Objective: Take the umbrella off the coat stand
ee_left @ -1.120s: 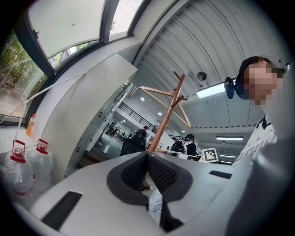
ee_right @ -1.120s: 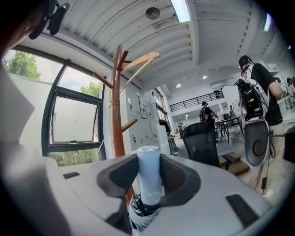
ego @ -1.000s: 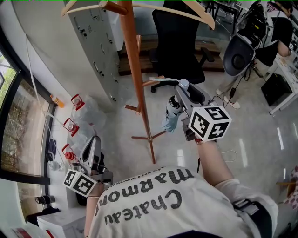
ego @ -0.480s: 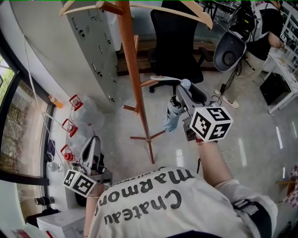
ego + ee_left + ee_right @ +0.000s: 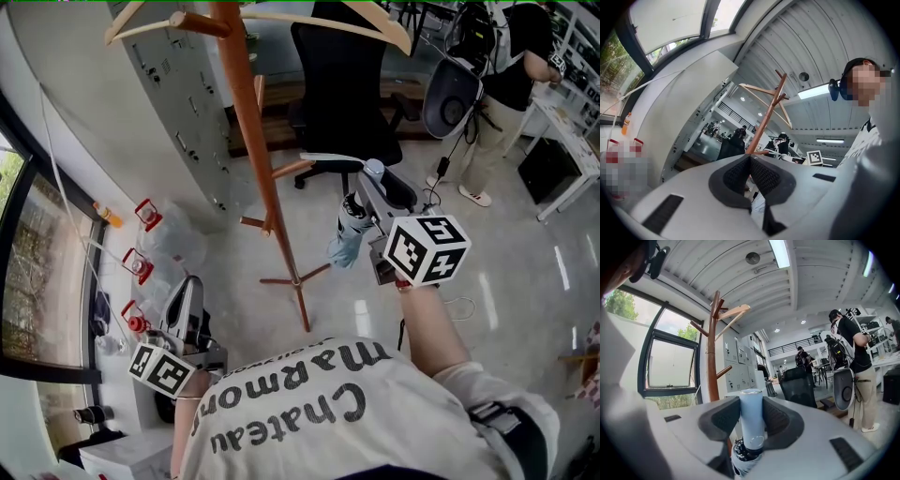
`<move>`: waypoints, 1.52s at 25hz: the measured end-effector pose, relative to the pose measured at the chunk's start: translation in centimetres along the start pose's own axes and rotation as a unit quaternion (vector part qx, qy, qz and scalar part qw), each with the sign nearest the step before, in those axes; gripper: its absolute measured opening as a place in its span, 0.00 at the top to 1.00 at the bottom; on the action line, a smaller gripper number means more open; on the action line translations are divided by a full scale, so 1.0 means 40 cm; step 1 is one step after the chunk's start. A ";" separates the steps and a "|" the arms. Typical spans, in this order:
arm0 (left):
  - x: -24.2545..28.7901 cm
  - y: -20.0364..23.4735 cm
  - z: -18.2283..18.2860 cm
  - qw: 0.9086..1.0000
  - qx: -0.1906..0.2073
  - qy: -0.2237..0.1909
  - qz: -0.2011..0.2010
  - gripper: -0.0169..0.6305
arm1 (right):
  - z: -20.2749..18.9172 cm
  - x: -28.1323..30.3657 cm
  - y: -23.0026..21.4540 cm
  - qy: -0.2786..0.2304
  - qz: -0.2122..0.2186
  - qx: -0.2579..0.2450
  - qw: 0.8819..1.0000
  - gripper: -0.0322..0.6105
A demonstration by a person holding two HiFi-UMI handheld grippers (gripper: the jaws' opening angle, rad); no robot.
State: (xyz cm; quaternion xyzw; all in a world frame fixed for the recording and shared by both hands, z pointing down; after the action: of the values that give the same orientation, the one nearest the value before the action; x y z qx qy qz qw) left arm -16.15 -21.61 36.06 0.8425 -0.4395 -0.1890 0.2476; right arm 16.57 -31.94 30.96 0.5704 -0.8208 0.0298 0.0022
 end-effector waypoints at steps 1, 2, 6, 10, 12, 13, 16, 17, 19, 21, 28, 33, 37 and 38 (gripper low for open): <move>0.003 -0.002 0.000 1.000 0.001 0.001 -0.002 0.94 | 0.000 -0.004 -0.002 -0.001 -0.001 0.000 1.000 0.70; 0.007 -0.004 0.000 1.000 0.001 0.002 -0.004 0.94 | 0.001 -0.007 -0.004 -0.002 -0.002 0.001 1.000 0.70; 0.021 -0.010 -0.003 1.000 -0.002 0.004 -0.012 0.94 | 0.008 -0.021 -0.010 -0.007 -0.003 0.002 1.000 0.70; 0.038 -0.020 -0.011 1.000 -0.005 0.010 -0.022 0.94 | 0.016 -0.036 -0.019 -0.010 -0.006 0.003 1.000 0.70; 0.045 -0.021 -0.012 1.000 -0.005 0.012 -0.025 0.94 | 0.019 -0.040 -0.022 -0.011 -0.008 0.002 1.000 0.70; 0.048 -0.021 -0.012 1.000 -0.004 0.013 -0.027 0.94 | 0.020 -0.042 -0.023 -0.012 -0.009 0.001 1.000 0.70; 0.056 -0.023 -0.016 0.999 -0.004 0.016 -0.031 0.94 | 0.019 -0.051 -0.023 -0.009 -0.012 -0.003 1.000 0.70; 0.059 -0.025 -0.018 0.999 -0.005 0.018 -0.033 0.94 | 0.018 -0.055 -0.022 -0.007 -0.012 -0.004 1.000 0.70; 0.065 -0.030 -0.021 0.999 -0.006 0.022 -0.038 0.94 | 0.016 -0.062 -0.019 -0.004 -0.013 -0.006 1.000 0.70; 0.074 -0.036 -0.024 0.999 -0.007 0.026 -0.045 0.94 | 0.015 -0.067 -0.016 -0.001 -0.014 -0.005 1.000 0.70; 0.092 -0.054 -0.024 0.997 -0.002 0.045 -0.070 0.94 | -0.002 -0.092 0.028 0.011 -0.015 -0.008 1.000 0.70; 0.091 -0.069 -0.035 0.994 -0.001 0.066 -0.091 0.94 | -0.024 -0.118 0.061 0.020 -0.022 0.000 1.000 0.70; 0.081 -0.069 -0.019 0.992 0.007 0.079 -0.100 0.94 | -0.037 -0.140 0.101 0.026 -0.029 0.005 0.999 0.70; 0.079 -0.070 -0.013 0.991 0.012 0.082 -0.103 0.94 | -0.037 -0.144 0.112 0.025 -0.030 0.006 0.999 0.70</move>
State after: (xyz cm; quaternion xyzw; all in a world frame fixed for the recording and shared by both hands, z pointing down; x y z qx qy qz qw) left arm -12.35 -22.76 34.53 0.8989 -0.3306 -0.1386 0.2519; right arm 14.34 -24.90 32.02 0.5940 -0.8027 0.0488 0.0205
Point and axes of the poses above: the fingertips, and each gripper's own axes: x forward along the fingers, y to its left, z out of its top, the point moved 1 cm from there along -x, backward along the fingers, and after that the axes turned 8 degrees about -x, right-handed, at the moved point
